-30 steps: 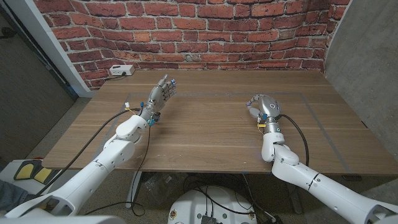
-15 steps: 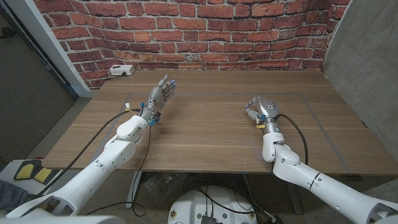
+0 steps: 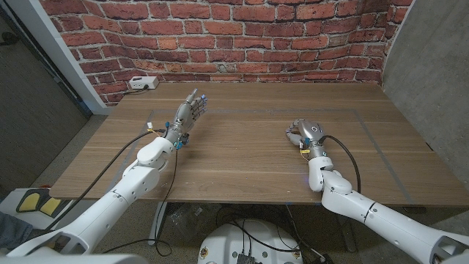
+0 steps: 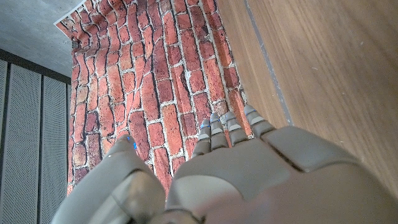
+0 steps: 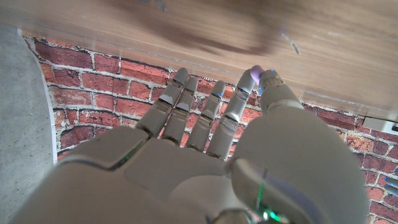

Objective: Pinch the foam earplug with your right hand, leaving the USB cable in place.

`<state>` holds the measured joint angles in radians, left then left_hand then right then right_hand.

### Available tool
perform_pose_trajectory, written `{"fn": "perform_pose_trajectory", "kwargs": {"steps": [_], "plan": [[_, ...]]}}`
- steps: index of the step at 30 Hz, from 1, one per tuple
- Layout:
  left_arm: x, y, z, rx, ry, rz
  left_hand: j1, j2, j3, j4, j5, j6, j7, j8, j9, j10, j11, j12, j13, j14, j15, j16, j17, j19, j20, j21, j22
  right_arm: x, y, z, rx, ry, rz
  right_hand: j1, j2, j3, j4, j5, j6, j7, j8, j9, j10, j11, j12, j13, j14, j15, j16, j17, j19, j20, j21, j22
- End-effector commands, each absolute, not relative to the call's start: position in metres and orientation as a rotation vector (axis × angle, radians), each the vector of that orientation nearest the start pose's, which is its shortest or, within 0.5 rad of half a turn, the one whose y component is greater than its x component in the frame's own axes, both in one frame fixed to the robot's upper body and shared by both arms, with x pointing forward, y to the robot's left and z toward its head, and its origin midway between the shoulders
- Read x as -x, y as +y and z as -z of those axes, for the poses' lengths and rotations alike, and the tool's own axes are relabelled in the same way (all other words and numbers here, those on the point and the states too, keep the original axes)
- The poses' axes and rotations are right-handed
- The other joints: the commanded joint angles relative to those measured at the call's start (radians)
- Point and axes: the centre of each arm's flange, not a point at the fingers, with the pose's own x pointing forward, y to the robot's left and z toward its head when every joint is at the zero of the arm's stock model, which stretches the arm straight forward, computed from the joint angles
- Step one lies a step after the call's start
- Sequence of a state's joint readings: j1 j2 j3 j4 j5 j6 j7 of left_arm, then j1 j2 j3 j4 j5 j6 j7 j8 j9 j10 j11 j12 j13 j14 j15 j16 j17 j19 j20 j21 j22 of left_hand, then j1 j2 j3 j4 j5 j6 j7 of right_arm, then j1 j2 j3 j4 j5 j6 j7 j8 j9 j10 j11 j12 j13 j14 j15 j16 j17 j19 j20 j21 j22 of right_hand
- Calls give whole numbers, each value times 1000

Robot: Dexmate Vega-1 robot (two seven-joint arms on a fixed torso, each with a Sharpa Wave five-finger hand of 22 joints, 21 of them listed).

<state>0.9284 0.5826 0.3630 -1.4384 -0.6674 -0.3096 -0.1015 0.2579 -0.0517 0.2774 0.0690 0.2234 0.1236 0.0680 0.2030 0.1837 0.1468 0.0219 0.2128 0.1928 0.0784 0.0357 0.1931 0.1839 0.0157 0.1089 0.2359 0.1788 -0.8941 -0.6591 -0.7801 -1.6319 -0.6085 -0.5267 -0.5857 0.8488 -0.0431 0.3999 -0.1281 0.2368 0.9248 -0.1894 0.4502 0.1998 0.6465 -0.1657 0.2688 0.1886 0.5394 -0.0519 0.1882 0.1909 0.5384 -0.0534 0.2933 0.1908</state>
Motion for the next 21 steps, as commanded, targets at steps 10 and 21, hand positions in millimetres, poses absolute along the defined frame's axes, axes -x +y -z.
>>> {"fn": "perform_pose_trajectory", "kwargs": {"steps": [10,21], "plan": [[-617,279,31,-9,-633,331,6,7,-2,-1,-1,12,2,1,4,10,2,-2,4,7,4,-3,1,2,10,-6,6,-611,-220,105,1374,-522,450,-12,-3,-6,0,8,-42,8,-25,2,-22,11,-15,3,-23,-36,-6,4,-18,-1,-6,3],[-615,280,36,0,-622,323,7,8,-4,-1,-1,15,3,1,4,10,1,-2,4,9,4,-2,1,3,10,-7,6,-608,-222,101,1372,-521,430,-52,-20,-30,12,3,-173,47,-93,-1,-56,40,-34,7,-63,-8,-9,5,-48,20,-23,3]]}}
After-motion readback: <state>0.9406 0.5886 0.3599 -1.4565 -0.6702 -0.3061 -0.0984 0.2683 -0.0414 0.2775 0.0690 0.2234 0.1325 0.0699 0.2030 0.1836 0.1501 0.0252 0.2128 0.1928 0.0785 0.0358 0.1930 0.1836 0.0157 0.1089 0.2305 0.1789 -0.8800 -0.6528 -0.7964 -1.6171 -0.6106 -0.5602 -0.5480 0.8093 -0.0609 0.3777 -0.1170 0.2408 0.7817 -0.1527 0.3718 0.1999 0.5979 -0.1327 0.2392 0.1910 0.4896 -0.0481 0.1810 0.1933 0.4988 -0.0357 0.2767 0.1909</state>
